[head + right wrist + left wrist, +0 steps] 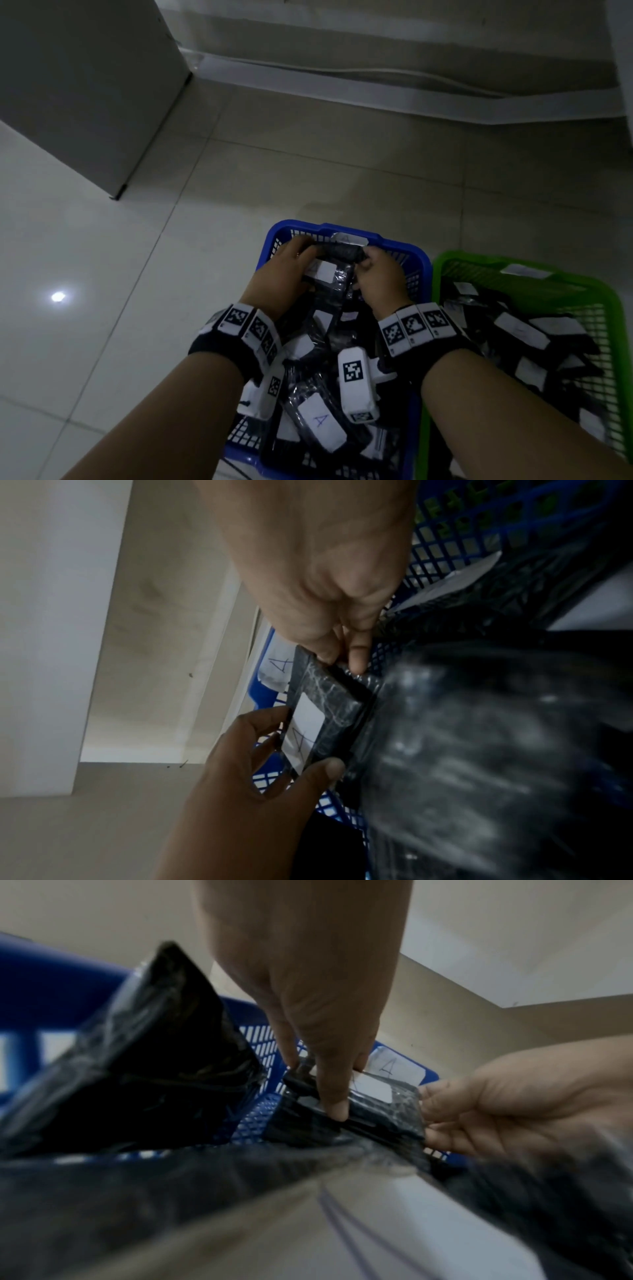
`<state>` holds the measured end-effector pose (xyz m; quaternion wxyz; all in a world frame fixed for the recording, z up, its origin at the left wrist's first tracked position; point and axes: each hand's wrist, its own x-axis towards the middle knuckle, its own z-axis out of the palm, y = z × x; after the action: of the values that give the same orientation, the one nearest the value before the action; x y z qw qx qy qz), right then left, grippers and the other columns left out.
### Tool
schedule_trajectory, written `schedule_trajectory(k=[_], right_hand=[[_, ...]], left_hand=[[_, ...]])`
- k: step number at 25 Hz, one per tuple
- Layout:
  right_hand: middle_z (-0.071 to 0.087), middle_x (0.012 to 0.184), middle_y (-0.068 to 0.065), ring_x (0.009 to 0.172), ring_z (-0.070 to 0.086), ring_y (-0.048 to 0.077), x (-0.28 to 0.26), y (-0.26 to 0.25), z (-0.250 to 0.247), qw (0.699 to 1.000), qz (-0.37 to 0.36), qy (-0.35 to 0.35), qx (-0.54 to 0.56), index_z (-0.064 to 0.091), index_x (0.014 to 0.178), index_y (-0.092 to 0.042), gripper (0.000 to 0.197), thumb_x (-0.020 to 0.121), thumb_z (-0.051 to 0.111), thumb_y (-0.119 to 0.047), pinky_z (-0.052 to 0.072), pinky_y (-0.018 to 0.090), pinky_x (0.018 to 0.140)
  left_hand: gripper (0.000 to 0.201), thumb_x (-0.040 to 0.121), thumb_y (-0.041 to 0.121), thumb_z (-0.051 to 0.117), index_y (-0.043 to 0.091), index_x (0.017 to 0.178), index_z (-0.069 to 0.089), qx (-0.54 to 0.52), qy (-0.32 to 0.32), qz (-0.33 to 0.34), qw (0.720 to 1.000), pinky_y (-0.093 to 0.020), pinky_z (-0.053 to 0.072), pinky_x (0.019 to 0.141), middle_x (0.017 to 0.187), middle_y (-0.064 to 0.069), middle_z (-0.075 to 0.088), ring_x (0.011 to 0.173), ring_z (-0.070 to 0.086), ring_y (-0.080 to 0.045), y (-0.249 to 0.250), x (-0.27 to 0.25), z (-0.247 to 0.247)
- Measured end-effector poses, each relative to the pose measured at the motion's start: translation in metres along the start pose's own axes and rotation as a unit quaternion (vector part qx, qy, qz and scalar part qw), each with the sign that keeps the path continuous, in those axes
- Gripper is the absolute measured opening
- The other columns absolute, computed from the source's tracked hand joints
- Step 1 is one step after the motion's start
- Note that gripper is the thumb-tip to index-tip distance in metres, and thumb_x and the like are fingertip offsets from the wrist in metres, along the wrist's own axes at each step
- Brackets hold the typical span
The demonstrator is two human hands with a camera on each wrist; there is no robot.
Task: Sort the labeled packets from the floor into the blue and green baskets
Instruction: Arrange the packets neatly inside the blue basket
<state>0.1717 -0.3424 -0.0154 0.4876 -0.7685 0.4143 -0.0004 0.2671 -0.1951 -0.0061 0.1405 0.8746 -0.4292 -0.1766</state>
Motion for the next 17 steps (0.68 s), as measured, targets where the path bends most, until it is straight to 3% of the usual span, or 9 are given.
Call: schedule_trajectory(k=[4,9,13,17], right_hand=[[0.068,0.096,0.021,0.081,0.069,0.034,0.003,0.004,0.001,0.997,0.052,-0.059,0.019,0.058,0.108,-0.001,0.020,0.088,0.054,-0.001,0.057,0.047,0.078],[0.066,0.103,0.012,0.097,0.063,0.028,-0.014,0.003,-0.004,0.978,0.046,-0.159,-0.130,0.047,0.114,-0.006,0.053,0.073,0.078,-0.017,0.052,0.040,0.087],[0.063,0.100,0.008,0.098,0.061,0.025,-0.024,0.005,-0.006,0.994,-0.008,-0.076,-0.073,0.051,0.109,-0.009,0.034,0.082,0.070,-0.012,0.050,0.033,0.084],[0.064,0.115,0.012,0.109,0.058,0.027,-0.017,0.008,0.006,0.983,-0.005,-0.144,-0.115,0.055,0.116,-0.009,0.029,0.088,0.061,-0.010,0.048,0.038,0.095]], left_hand=[[0.055,0.080,0.021,0.066,0.024,0.130,0.044,0.043,-0.011,-0.009,0.999,-0.041,0.052,0.086,0.139,0.000,0.036,0.126,0.037,-0.021,0.003,0.002,-0.001],[0.056,0.082,0.030,0.064,0.022,0.132,0.040,0.104,-0.095,-0.044,0.989,-0.041,0.050,0.089,0.134,-0.003,0.041,0.123,0.041,-0.024,0.002,0.008,0.000],[0.059,0.082,0.031,0.065,0.023,0.136,0.041,0.112,-0.081,-0.053,0.989,-0.041,0.051,0.088,0.134,-0.003,0.036,0.124,0.039,-0.024,0.005,0.007,-0.003],[0.050,0.086,0.027,0.057,0.028,0.135,0.043,0.098,-0.054,-0.042,0.993,-0.040,0.052,0.086,0.135,-0.001,0.040,0.123,0.042,-0.023,0.007,-0.001,-0.004]])
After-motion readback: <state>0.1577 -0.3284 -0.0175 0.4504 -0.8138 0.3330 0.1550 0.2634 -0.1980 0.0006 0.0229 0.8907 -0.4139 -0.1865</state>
